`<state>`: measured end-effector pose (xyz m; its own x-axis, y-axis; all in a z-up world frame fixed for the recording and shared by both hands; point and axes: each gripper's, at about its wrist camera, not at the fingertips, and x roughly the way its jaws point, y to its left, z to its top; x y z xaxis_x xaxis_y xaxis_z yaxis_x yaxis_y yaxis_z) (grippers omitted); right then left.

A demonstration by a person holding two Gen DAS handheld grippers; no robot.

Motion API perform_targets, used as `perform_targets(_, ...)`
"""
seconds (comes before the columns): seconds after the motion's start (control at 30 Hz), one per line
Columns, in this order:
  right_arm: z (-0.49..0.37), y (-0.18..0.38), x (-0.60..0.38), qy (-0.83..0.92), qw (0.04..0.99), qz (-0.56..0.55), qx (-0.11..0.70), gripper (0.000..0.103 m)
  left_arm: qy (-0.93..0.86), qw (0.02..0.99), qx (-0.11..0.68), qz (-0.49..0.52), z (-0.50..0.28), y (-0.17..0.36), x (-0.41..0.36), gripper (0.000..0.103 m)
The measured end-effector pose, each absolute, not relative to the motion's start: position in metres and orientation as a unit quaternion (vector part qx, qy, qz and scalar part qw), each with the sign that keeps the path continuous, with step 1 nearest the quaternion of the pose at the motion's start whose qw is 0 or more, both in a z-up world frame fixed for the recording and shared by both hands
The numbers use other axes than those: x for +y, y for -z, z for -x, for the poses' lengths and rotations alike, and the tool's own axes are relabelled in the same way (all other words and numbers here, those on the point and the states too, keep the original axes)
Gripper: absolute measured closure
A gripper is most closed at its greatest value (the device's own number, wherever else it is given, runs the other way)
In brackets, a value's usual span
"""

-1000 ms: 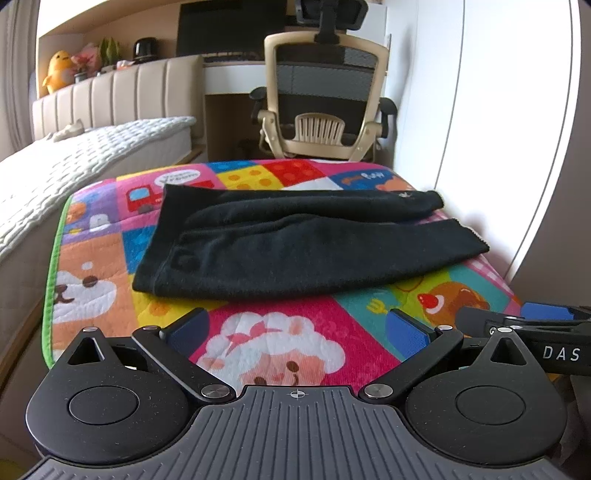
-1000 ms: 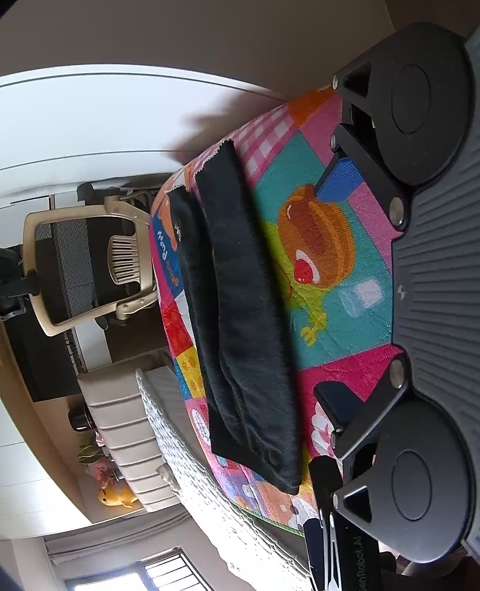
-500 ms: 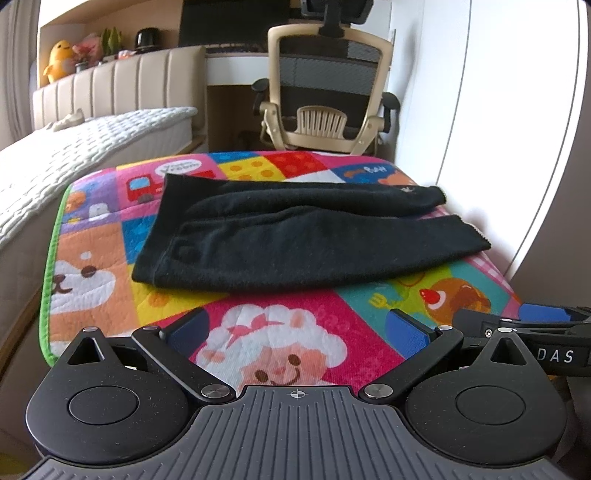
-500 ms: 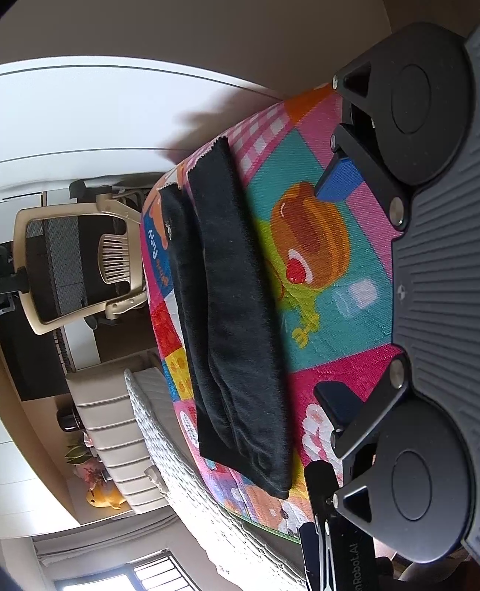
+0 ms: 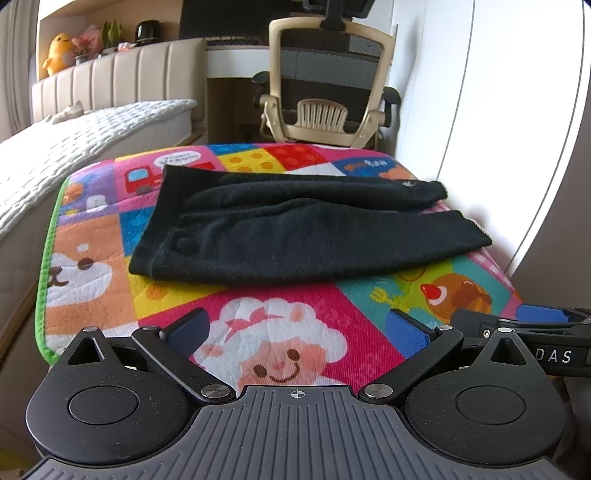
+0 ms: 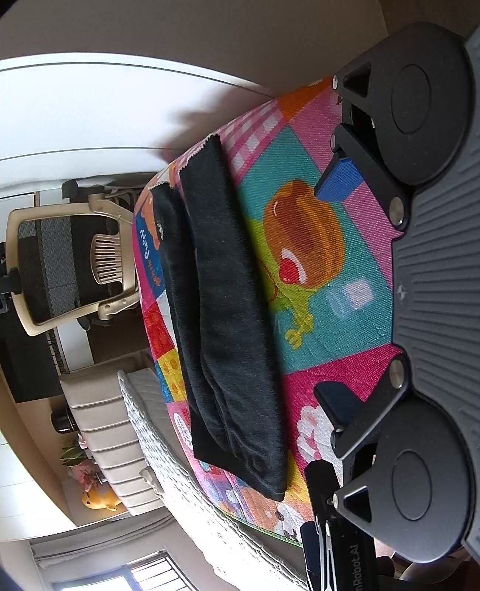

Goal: Fold clothes

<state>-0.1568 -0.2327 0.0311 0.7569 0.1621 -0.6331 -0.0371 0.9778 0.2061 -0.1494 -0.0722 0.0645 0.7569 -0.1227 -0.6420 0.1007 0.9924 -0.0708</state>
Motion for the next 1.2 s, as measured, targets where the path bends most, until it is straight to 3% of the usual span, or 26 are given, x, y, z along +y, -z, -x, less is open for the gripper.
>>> perform_targets(1.2,0.1510,-0.0270,-0.2320,-0.062,0.930,-0.089,0.352,0.000,0.060,0.929,0.365,0.026,0.1427,-0.0550,-0.0716,0.000)
